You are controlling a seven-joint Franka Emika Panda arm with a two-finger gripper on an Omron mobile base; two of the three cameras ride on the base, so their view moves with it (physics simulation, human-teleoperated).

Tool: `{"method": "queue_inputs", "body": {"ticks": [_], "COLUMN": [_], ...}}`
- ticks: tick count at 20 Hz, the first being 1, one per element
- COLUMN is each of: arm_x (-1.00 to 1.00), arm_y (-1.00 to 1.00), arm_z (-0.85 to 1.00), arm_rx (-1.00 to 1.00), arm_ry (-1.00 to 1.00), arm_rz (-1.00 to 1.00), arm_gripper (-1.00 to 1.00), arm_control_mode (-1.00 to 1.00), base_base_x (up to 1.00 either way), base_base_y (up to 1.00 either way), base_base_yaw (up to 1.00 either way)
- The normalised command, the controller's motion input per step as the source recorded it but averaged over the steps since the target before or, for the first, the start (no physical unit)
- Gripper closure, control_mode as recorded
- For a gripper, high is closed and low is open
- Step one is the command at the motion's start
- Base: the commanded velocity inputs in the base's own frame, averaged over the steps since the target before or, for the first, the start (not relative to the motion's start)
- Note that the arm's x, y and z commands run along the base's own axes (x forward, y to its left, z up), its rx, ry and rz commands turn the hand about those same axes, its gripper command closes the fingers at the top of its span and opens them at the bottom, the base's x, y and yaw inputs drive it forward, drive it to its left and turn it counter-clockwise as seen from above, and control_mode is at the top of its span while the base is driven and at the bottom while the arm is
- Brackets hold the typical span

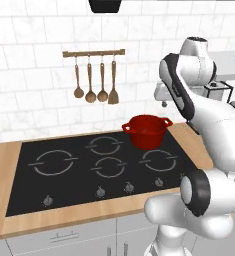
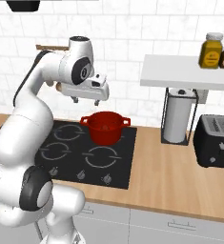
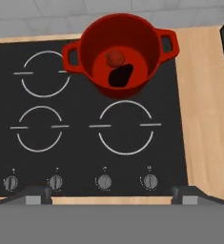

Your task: Put the avocado and bell pepper in the pot. Retrieve the spatula and lightly stir the vegetables in the pot.

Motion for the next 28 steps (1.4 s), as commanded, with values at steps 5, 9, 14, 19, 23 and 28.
{"method": "queue_inputs", "body": {"ticks": [5, 9, 14, 19, 23, 28], "arm_x": [-0.69, -0.69, -0.44, -0.01, 0.00, 0.00], "arm_y": [0.46, 0.00, 0.06, 0.10, 0.00, 0.00], "arm_z": [0.00, 0.00, 0.00, -0.01, 0.00, 0.00], "arm_rx": [-0.07, 0.00, -0.01, -0.05, -0.01, 0.00], "arm_ry": [-0.08, -0.17, -0.03, 0.04, 0.00, 0.00], "arm_rz": [0.11, 0.07, 0.02, 0.00, 0.00, 0.00], "arm_gripper": [-1.00, -1.00, -1.00, -1.00, -1.00, -1.00], "arm_control_mode": [-1.00, -1.00, -1.00, -1.00, 1.00, 1.00], "base_base_x": [0.00, 0.00, 0.00, 0.00, 0.00, -0.38], "base_base_y": [0.00, 0.00, 0.00, 0.00, 0.01, 0.72], "base_base_yaw": [0.00, 0.00, 0.00, 0.00, 0.00, 0.03]}}
